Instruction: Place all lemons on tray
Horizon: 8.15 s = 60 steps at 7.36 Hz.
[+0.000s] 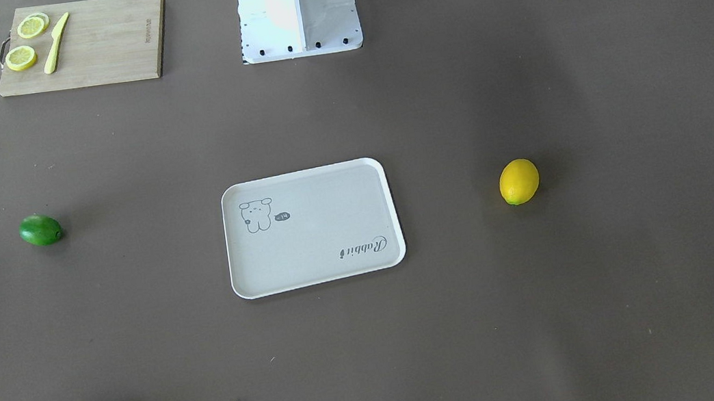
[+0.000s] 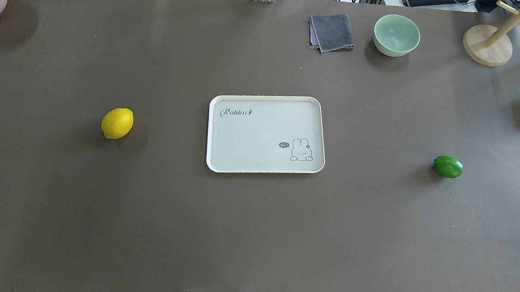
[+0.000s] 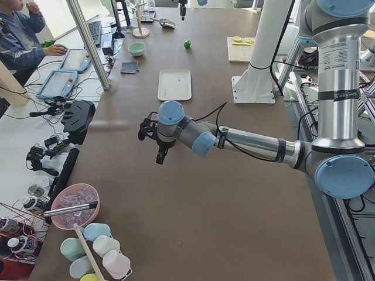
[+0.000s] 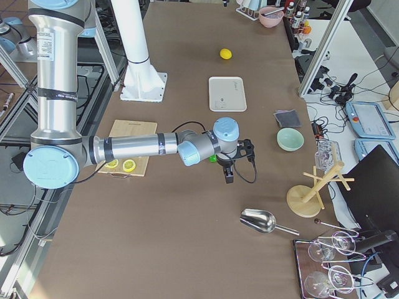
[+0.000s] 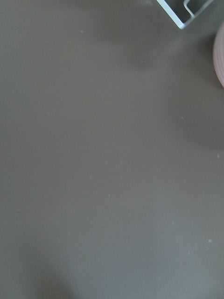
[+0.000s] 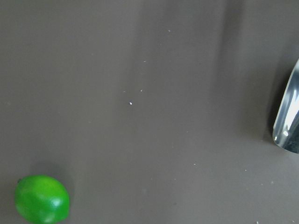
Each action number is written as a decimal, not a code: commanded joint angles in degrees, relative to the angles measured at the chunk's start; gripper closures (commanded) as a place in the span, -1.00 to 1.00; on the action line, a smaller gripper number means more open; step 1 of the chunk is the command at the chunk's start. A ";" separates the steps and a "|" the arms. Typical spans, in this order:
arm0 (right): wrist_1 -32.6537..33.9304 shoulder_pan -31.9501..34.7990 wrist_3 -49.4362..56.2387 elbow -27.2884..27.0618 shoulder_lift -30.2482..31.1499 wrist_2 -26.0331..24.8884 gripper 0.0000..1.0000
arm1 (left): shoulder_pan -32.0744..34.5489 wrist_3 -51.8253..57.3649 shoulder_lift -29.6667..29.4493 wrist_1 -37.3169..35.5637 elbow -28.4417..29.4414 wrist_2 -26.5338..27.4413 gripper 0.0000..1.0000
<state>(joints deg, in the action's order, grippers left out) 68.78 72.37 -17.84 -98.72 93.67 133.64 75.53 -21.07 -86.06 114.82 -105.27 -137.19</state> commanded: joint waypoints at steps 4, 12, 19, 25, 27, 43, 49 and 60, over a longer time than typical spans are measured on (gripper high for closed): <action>-6.55 -13.46 -0.26 0.02 -3.04 -4.69 -1.00 | -19.27 -2.75 -12.43 2.86 4.26 10.89 -0.94; -6.11 -20.96 0.53 0.64 -5.07 -10.33 0.15 | -29.99 -4.33 -20.62 2.77 11.13 19.67 -0.94; 4.91 -20.86 -7.32 -4.28 -16.45 -8.39 1.00 | -31.50 -15.80 -30.00 -3.52 11.76 19.24 1.00; 5.84 -21.75 -10.20 -3.23 -14.58 -12.17 -1.00 | -39.84 -31.03 -45.94 -3.29 20.99 24.94 1.00; 5.49 -21.66 -3.82 -3.32 -10.11 -12.87 -1.00 | -40.90 -32.19 -48.93 -3.29 23.26 25.13 1.00; 15.07 -30.07 -20.94 5.18 -37.45 -10.93 1.00 | -30.38 -18.41 -33.15 -3.20 13.62 22.35 -0.95; 3.38 -33.18 -31.11 18.49 -44.10 -17.36 -1.00 | -25.62 -12.44 -26.00 -3.99 10.00 20.38 -0.95; 19.82 16.02 16.61 0.90 0.01 -2.94 -1.00 | 5.24 5.25 7.31 -5.04 1.28 1.58 -0.96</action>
<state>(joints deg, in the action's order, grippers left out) 88.64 85.09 -1.91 -98.00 90.95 130.97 80.02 -16.12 -79.67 110.85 -104.92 -135.97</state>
